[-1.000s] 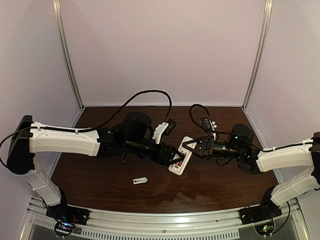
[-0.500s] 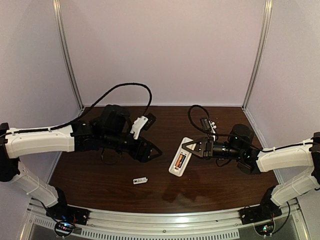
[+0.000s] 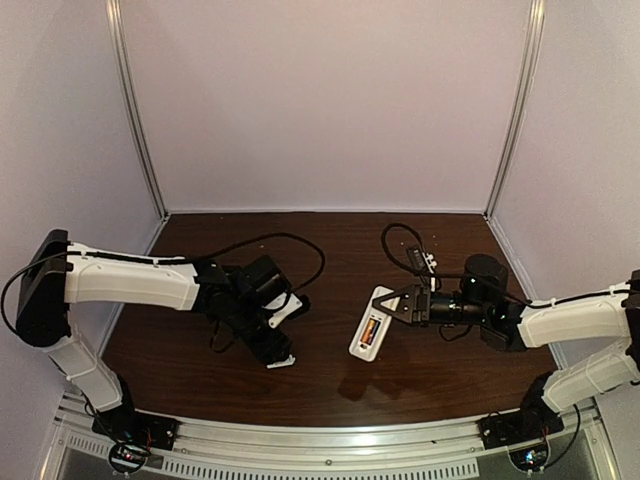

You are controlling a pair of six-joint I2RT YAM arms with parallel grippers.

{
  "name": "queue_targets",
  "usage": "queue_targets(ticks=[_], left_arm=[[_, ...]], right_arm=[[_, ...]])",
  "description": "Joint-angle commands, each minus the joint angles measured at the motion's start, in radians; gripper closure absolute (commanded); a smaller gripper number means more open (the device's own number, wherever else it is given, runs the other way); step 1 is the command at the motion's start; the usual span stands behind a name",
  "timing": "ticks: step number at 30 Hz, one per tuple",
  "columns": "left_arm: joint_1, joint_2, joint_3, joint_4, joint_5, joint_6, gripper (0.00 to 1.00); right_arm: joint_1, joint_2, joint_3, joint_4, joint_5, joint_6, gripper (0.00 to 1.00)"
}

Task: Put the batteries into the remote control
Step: Move the battery cover to the center of the board.

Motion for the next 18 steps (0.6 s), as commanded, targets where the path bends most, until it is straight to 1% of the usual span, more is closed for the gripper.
queue_targets(ticks=[1, 11, 16, 18], left_arm=[[-0.005, 0.050, 0.035, -0.016, -0.034, 0.077, 0.39], [-0.006, 0.121, 0.038, -0.009, -0.021, 0.199, 0.42], [-0.007, 0.174, 0.070, -0.041, -0.040, 0.240, 0.42], [-0.007, 0.193, 0.084, -0.058, -0.054, 0.262, 0.40]], right_arm=[[-0.007, -0.033, -0.012, -0.001, 0.003, -0.010, 1.00], [-0.022, -0.044, -0.018, -0.021, -0.020, -0.016, 1.00], [-0.030, -0.055, -0.026, -0.022, -0.028, -0.015, 1.00], [-0.033, -0.059, -0.026, -0.022, -0.032, -0.013, 1.00]])
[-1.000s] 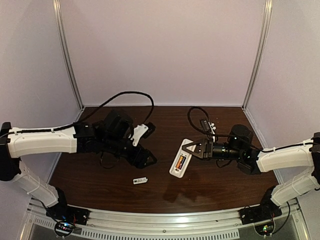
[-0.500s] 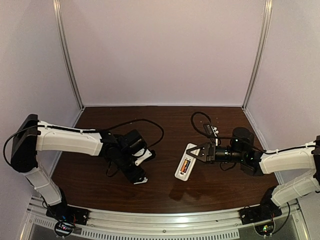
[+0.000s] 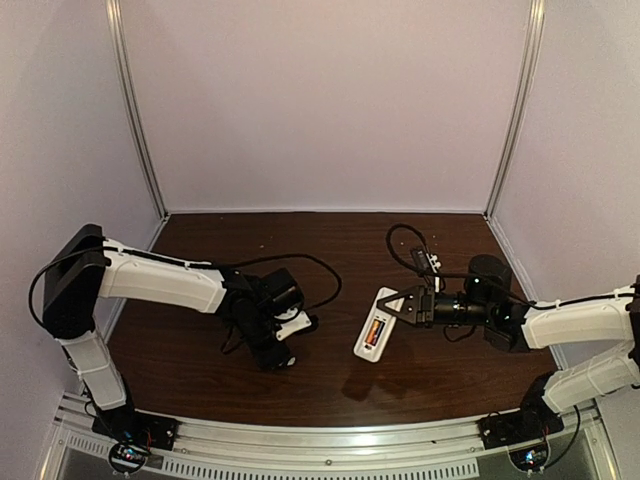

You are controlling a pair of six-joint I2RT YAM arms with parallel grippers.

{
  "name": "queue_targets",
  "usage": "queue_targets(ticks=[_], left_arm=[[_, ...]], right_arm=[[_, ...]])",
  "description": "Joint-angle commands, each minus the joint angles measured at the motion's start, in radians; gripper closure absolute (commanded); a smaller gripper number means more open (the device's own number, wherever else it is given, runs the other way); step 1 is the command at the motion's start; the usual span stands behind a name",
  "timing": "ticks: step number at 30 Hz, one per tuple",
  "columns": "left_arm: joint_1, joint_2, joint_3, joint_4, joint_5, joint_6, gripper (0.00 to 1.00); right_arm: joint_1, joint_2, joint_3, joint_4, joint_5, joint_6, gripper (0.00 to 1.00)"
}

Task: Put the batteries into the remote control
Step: Move the battery cover to the center of the board.

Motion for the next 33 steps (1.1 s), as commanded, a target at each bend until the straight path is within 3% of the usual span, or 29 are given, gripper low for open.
queue_targets(ticks=[1, 7, 10, 25, 30, 33], left_arm=[[-0.005, 0.044, 0.046, -0.040, -0.038, 0.073, 0.38], [-0.005, 0.047, 0.029, -0.073, -0.101, 0.091, 0.24], [-0.006, 0.054, 0.031, -0.098, -0.156, 0.077, 0.22], [0.073, 0.131, 0.048, -0.141, -0.332, 0.076, 0.24], [0.119, 0.166, 0.096, -0.127, -0.353, 0.070, 0.24], [0.121, 0.197, 0.144, -0.101, -0.295, 0.080, 0.26]], right_arm=[[-0.009, -0.029, -0.009, 0.012, -0.020, -0.010, 1.00], [-0.017, -0.037, -0.009, 0.004, -0.028, -0.013, 1.00], [-0.019, -0.037, -0.008, 0.004, -0.032, -0.014, 1.00], [-0.035, -0.028, -0.005, 0.008, -0.044, -0.020, 1.00], [-0.040, -0.015, -0.003, 0.017, -0.049, -0.021, 1.00], [-0.043, 0.003, 0.000, 0.032, -0.058, -0.017, 1.00]])
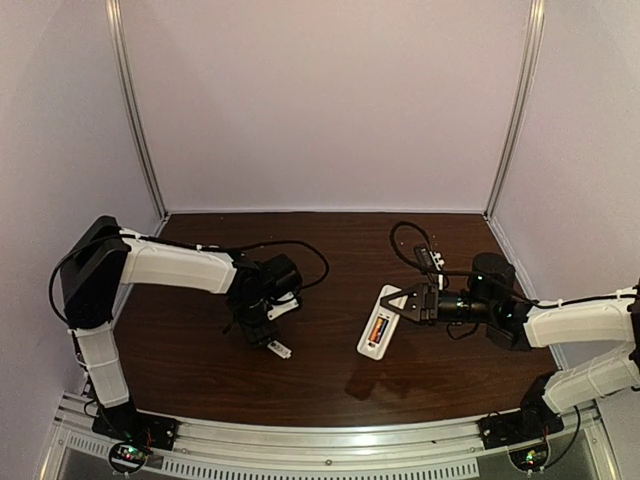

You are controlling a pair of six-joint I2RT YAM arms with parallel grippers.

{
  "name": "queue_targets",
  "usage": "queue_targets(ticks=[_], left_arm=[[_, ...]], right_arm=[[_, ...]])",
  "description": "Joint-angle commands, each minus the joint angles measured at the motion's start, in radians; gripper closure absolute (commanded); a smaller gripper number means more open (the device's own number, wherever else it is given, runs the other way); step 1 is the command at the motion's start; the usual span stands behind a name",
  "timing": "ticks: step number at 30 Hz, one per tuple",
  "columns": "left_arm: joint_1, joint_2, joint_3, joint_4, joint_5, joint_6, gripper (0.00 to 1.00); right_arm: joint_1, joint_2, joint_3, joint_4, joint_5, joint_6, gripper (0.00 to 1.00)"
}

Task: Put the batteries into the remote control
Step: Move the battery cover to the center of the board.

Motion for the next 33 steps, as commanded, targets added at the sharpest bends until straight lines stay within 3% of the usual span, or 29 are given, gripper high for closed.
queue_targets(ticks=[1, 7, 15, 24, 33], left_arm=[[0.020, 0.095, 0.036, 0.031, 0.028, 0.015, 0.26], [0.017, 0.109, 0.073, 0.097, 0.163, 0.032, 0.28], [0.063, 0.033, 0.097, 0.056, 0.010, -0.127, 0.25], [0.064, -0.110, -0.046, -0.054, 0.142, -0.252, 0.27], [0.001, -0.078, -0.089, -0.021, 0.217, -0.293, 0.27]], right_arm=[[-0.011, 0.019, 0.002, 0.044, -0.021, -0.007, 1.00], [-0.022, 0.022, -0.001, 0.042, -0.024, -0.011, 1.00], [-0.027, 0.020, 0.000, 0.048, -0.033, -0.007, 1.00], [-0.030, -0.041, -0.001, -0.020, -0.014, -0.030, 1.00], [-0.030, -0.031, -0.002, -0.005, -0.018, -0.019, 1.00]])
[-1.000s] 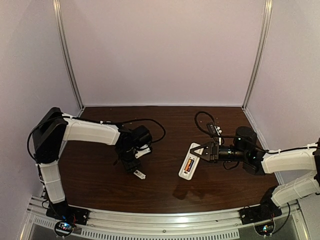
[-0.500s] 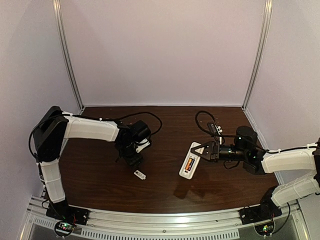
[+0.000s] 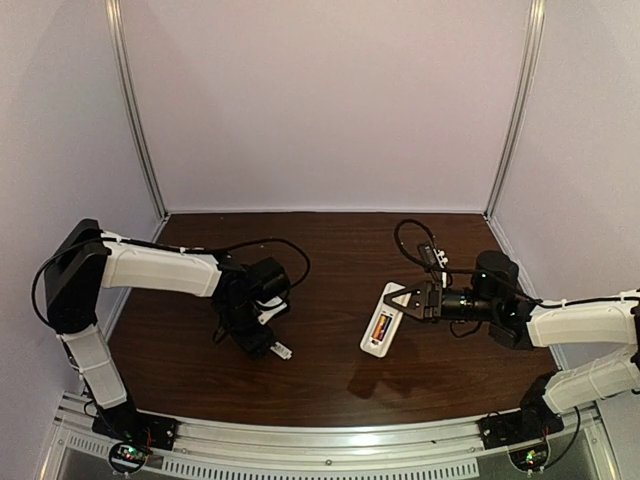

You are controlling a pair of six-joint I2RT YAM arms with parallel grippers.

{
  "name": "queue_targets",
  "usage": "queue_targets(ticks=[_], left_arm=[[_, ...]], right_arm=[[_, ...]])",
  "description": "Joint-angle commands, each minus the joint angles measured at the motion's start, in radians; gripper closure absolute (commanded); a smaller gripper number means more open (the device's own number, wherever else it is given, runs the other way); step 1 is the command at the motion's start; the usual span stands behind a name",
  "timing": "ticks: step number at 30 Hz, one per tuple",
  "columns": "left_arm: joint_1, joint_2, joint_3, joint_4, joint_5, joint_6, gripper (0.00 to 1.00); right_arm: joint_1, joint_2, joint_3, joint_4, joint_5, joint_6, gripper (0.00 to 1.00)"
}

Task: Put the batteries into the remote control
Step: Move the battery cover to the center of the board.

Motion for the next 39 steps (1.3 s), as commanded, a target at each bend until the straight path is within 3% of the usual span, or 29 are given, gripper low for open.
queue_targets(ticks=[1, 23, 39], left_arm=[[-0.021, 0.025, -0.015, 0.028, 0.051, -0.040, 0.27], [-0.012, 0.247, 0.204, 0.115, -0.099, 0.046, 0.26], [-0.074, 0.256, 0.245, 0.212, 0.188, 0.162, 0.31]], right_arm=[[-0.006, -0.010, -0.002, 0.012, -0.001, -0.004, 1.00], [-0.016, 0.004, 0.003, 0.015, -0.013, -0.017, 1.00], [-0.026, -0.004, 0.007, 0.006, -0.017, -0.015, 1.00]])
